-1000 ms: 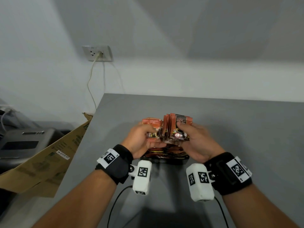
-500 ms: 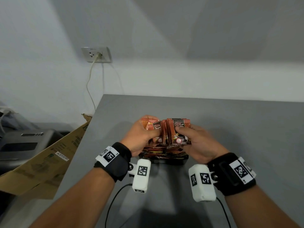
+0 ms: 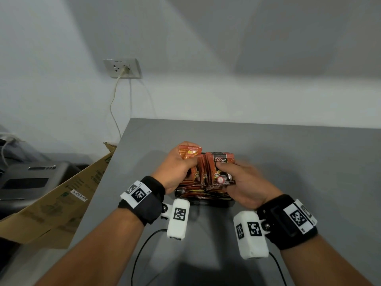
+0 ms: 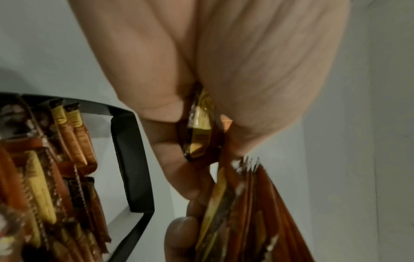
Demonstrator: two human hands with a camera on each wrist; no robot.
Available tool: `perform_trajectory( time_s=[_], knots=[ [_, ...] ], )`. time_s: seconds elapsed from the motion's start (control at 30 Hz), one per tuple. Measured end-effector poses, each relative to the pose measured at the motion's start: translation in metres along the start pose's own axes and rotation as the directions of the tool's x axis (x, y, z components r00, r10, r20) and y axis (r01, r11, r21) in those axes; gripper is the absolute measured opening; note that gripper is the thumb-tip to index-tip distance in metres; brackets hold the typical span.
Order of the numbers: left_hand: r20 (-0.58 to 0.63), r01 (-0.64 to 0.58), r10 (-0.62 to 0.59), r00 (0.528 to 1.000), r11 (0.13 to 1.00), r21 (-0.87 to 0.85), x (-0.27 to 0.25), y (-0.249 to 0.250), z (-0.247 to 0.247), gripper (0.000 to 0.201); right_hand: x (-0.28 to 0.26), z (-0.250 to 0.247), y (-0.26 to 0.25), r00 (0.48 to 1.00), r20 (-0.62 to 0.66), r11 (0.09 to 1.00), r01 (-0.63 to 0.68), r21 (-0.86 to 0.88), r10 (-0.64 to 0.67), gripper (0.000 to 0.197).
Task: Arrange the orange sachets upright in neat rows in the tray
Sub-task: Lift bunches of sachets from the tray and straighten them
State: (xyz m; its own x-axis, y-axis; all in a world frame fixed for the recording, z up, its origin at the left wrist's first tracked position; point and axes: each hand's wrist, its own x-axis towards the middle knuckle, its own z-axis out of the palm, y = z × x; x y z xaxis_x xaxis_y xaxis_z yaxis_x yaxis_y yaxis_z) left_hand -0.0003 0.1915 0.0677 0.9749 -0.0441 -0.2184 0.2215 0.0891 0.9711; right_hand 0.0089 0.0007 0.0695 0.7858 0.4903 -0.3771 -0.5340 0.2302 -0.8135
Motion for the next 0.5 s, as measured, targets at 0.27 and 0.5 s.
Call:
perform_trajectory(
  time_s=[0.27,0.5],
  knots=[
    [-0.049,0.084,-0.105,0.993,0.942,-0.325,0.004,-0.011,-0.008,0.053,0.001,-0.004,0.003,0.995,-0.074,0.992,0.078,0.102,-0.071,0.03],
    [-0.106,0.055,-0.073,0.992,0.984,-0.171,0.006,-0.015,-0.004,0.013,0.001,-0.005,-0.006,0.984,-0.117,0.973,0.153,0.173,-0.134,0.032]
  ],
)
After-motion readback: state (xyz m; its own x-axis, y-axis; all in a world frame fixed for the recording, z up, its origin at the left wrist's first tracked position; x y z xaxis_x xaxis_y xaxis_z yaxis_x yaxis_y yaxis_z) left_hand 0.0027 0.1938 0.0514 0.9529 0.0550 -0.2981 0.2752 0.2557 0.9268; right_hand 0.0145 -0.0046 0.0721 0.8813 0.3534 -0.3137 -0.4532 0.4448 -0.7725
